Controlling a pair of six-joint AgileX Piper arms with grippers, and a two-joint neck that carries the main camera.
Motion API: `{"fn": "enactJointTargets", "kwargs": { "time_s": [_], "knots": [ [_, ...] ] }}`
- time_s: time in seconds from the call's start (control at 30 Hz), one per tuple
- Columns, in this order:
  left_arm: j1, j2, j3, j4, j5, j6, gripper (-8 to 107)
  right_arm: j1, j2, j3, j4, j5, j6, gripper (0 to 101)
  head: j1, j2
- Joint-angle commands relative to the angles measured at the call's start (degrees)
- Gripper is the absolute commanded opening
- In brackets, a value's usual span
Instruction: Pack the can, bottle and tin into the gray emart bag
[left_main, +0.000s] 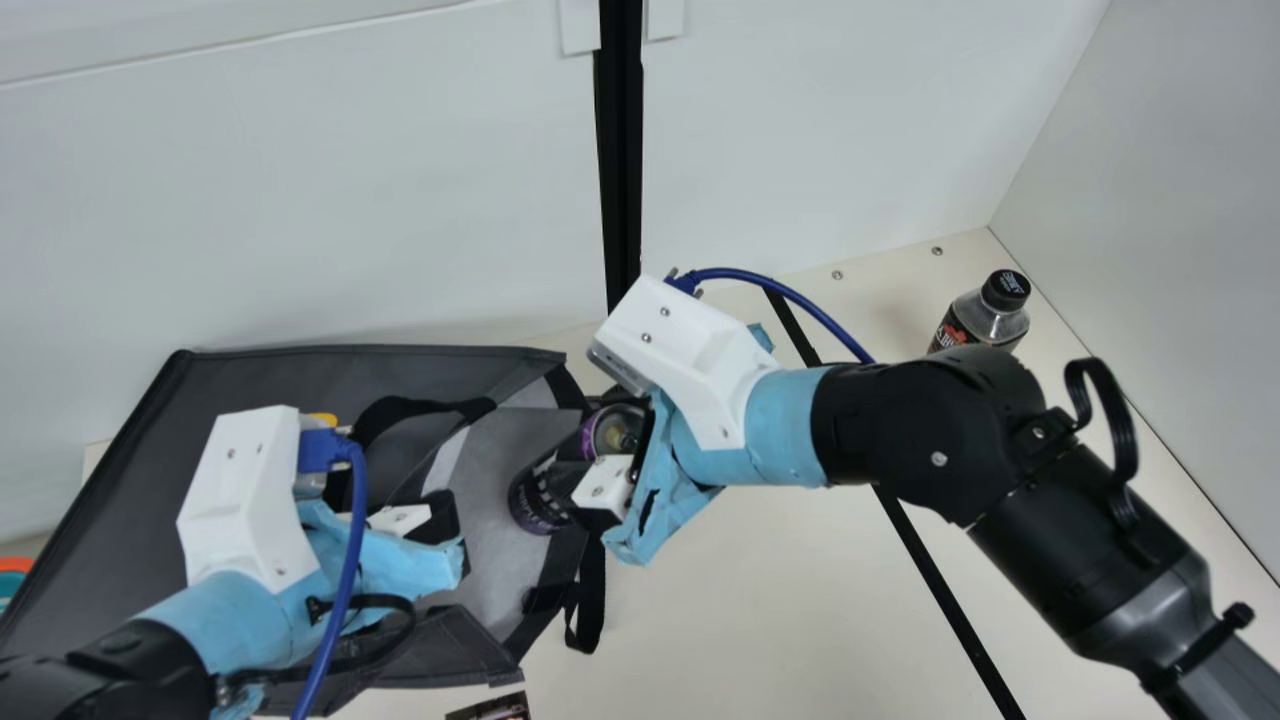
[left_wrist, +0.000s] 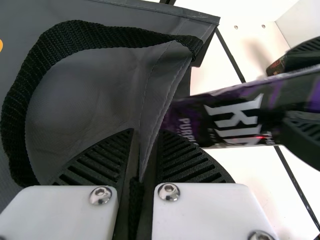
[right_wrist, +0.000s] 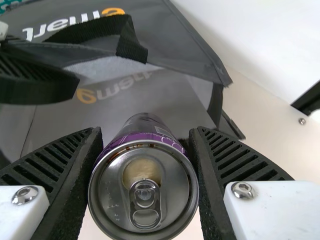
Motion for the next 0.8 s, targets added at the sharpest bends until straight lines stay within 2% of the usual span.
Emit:
{"fn": "enactJointTargets", "kwargs": {
  "time_s": [0.0,0.47,0.77],
  "knots": [
    [0.0,0.0,0.0,0.0,0.0,0.0,10,0.36,0.23,0.72,0.93,-1.84,-0.63,0,-1.3,-0.14],
    [0.0,0.0,0.0,0.0,0.0,0.0,10,2.69,2.9,6.05,10.95,-12.84,-9.72,0,-1.3,-0.14],
    [0.0,0.0,0.0,0.0,0.0,0.0,10,2.97,5.19,8.85,19.66,-17.05,-18.05,0,-1.3,-0.14]
  ]
}}
